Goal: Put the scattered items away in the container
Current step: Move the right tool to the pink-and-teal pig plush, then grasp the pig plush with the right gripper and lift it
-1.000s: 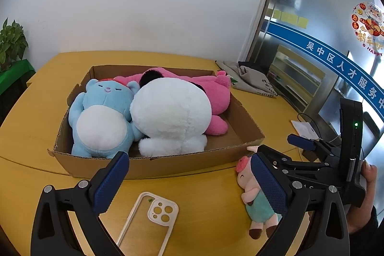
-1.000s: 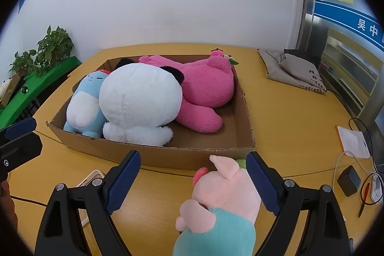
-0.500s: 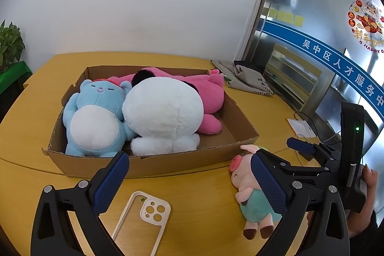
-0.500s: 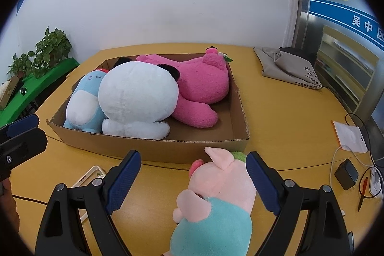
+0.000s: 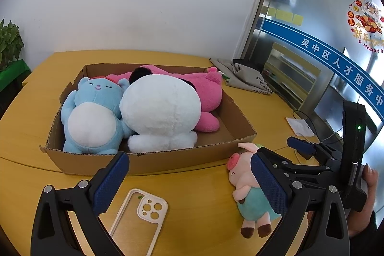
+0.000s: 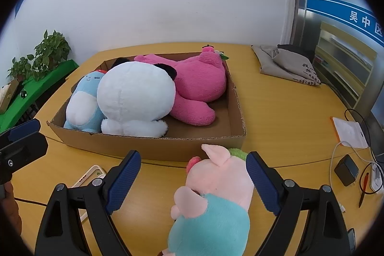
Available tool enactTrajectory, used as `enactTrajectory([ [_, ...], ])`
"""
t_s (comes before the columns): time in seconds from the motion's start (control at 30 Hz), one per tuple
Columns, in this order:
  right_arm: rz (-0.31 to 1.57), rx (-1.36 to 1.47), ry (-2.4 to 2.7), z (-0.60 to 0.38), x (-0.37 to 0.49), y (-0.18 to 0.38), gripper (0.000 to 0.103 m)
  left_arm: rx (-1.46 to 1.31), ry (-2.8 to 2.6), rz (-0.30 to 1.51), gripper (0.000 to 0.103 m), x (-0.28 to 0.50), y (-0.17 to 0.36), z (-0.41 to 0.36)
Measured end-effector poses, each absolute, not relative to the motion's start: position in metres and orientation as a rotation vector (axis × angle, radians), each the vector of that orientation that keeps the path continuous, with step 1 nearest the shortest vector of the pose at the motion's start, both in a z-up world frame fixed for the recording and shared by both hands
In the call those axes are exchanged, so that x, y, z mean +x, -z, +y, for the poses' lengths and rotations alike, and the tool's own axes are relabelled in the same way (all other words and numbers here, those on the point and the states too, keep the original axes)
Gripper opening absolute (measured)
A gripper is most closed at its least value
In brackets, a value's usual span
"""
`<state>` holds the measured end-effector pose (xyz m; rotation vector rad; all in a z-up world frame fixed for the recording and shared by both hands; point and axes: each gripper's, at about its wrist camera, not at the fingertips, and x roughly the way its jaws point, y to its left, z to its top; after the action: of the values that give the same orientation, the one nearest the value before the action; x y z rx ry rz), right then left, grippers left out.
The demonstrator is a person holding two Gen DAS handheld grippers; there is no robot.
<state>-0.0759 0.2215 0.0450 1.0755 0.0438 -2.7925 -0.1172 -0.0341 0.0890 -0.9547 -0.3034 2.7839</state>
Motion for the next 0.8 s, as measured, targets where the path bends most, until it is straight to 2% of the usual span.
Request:
enactTrajectory([
  [0.43,0.043,1.05,2.816,0.235,-0.066,-0.048,0.089,-0.982,-2.767,-0.306,0.103,-0.121,-0.085,-0.028],
  [0.6,0.017,1.119,2.865,0.27,-0.052,-0.027,0.089,-1.021,-2.737,-0.3,0.103,-0.127,-0.077,-0.023],
  [0.73,-0.095,1.313,2.787,0.294,-0.049,0.019,0.09,-1.073,-2.671,-0.345,0.103,-0.138,-0.064,-0.014],
  [0.8,-0.218,1.296,2.727,0.3,-0.047,0.03,0.092,-1.1,-2.634,-0.36,0.103,-0.143,-0.057,-0.008],
])
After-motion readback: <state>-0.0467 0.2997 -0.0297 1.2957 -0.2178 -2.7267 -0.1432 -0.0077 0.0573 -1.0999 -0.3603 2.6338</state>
